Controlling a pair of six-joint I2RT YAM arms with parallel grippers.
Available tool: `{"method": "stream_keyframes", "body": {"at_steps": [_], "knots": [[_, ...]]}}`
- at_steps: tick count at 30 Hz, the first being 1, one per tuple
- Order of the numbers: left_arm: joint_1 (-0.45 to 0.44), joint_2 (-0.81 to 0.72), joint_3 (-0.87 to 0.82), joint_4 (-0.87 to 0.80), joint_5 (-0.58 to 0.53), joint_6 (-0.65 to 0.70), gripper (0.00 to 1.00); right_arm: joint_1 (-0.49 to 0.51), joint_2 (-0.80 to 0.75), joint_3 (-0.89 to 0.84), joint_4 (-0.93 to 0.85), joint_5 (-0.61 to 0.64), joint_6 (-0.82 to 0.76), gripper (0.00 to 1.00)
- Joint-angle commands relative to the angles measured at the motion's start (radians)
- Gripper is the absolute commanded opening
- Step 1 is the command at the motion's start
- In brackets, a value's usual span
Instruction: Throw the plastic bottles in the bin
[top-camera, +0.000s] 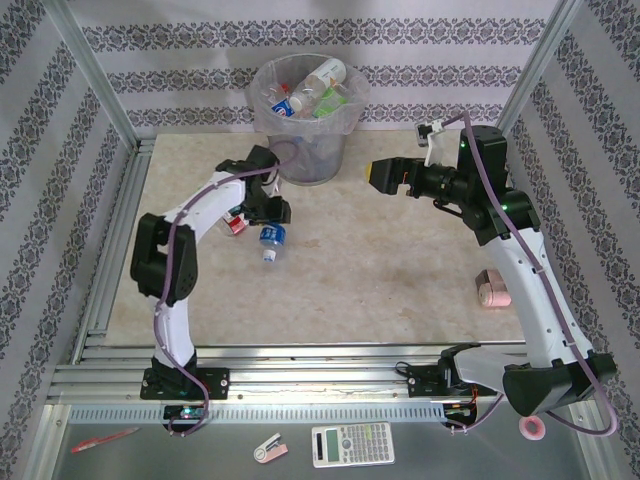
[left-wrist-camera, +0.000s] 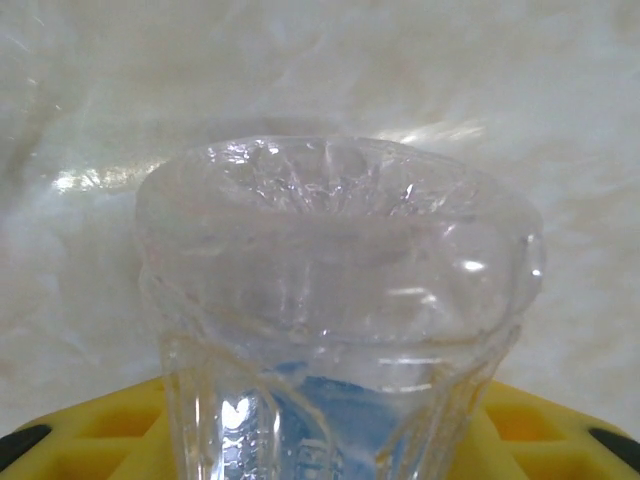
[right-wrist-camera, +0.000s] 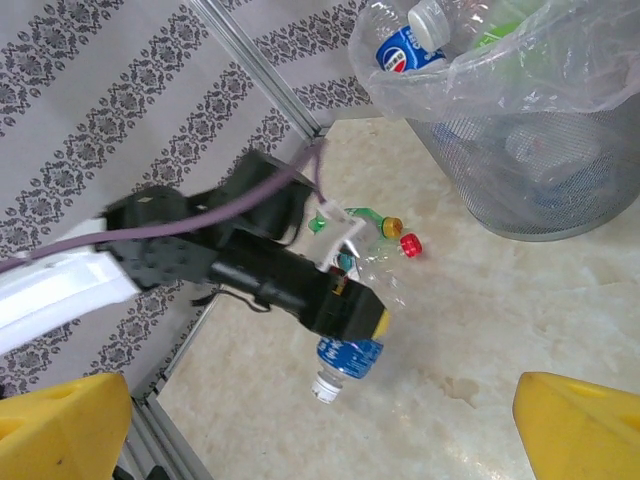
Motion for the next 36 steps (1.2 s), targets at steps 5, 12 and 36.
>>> {"method": "stream_keyframes", "body": {"at_steps": [5,12,36], "knots": [[0.142,-0.201,-0.056,0.147,0.176,-0.229,0.45,0.028,0.037,0.041,0.010,0.002,-0.047,0.98],[0.276,-0.317,-0.209,0.020,0.081,-0.248,0.45,0.026,0.041,0.030,-0.002,0.015,-0.064,0.98],[0.247,0.424,1.209,0.372,0.271,-0.747,1.00,0.017,0.118,0.102,-0.002,-0.001,-0.041,0.98]]}}
